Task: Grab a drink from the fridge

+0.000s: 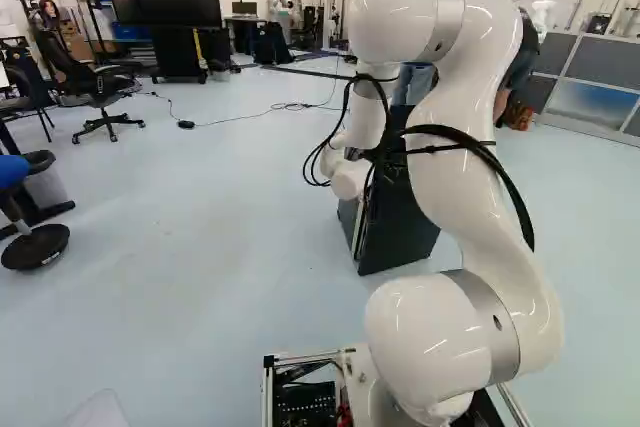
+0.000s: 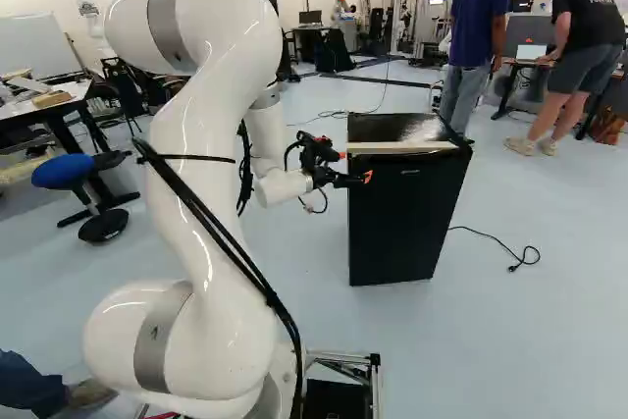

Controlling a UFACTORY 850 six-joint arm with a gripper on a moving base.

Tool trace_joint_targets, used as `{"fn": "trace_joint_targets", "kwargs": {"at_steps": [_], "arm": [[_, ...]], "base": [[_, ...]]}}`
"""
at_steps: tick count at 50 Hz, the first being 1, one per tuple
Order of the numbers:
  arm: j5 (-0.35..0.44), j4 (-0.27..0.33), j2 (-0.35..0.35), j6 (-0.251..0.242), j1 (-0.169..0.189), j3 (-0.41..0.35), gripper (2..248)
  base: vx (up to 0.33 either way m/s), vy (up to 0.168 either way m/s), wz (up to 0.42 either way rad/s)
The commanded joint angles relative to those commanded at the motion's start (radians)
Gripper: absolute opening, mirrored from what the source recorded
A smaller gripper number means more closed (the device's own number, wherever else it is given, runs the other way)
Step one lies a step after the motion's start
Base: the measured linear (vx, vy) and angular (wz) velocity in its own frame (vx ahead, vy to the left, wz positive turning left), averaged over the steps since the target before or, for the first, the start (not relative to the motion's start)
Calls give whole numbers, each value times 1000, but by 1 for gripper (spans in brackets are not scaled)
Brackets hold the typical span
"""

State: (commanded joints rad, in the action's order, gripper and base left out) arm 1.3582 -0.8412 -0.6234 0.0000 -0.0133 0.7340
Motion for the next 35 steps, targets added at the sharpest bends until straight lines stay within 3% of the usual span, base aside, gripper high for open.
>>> {"fn": "trace_joint_targets", "kwargs": {"at_steps": [35], "arm": [[0,-3,16,0,82,-25,247]], "base": [[0,0,0]]}}
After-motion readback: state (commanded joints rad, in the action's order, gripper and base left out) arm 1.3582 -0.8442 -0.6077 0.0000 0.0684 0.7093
